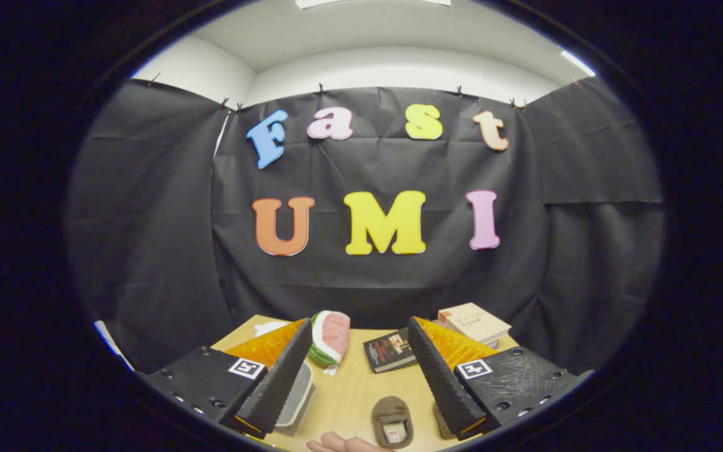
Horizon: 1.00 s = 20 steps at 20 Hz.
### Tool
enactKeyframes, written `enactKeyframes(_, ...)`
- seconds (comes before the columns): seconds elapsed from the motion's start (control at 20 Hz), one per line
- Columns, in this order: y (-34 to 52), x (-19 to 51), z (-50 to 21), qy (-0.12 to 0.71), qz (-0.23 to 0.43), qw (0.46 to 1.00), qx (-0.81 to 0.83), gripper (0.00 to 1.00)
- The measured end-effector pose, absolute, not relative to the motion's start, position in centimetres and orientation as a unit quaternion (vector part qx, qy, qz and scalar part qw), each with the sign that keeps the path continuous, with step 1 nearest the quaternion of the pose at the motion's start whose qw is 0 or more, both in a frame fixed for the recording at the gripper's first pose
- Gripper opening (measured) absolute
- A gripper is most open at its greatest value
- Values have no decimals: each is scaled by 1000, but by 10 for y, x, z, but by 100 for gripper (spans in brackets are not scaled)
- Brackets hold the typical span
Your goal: Open the storage box then place both shoes into the box .Put the left shoe in first, then the right shoe, with the right side of both shoes facing outward in a uniform manner.
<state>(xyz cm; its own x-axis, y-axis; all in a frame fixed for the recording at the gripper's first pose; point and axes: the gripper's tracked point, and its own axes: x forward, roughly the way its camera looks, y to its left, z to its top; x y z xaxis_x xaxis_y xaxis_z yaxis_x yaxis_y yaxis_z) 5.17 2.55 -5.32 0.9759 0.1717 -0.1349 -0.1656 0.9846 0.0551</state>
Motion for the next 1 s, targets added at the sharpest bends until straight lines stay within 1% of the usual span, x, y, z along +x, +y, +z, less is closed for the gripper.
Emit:
enactKeyframes(0.15,54,70,-101,139,132,981,40,95)
enactKeyframes(0.3,79,90,-152,202,165,964,53,96)
enactKeyframes(0.5,117,107,-221,292,209,929,89,96)
enactKeyframes(0.75,143,120,-281,384,242,882,130,96)
enactKeyframes(1.0,154,132,-315,433,258,849,161,97)
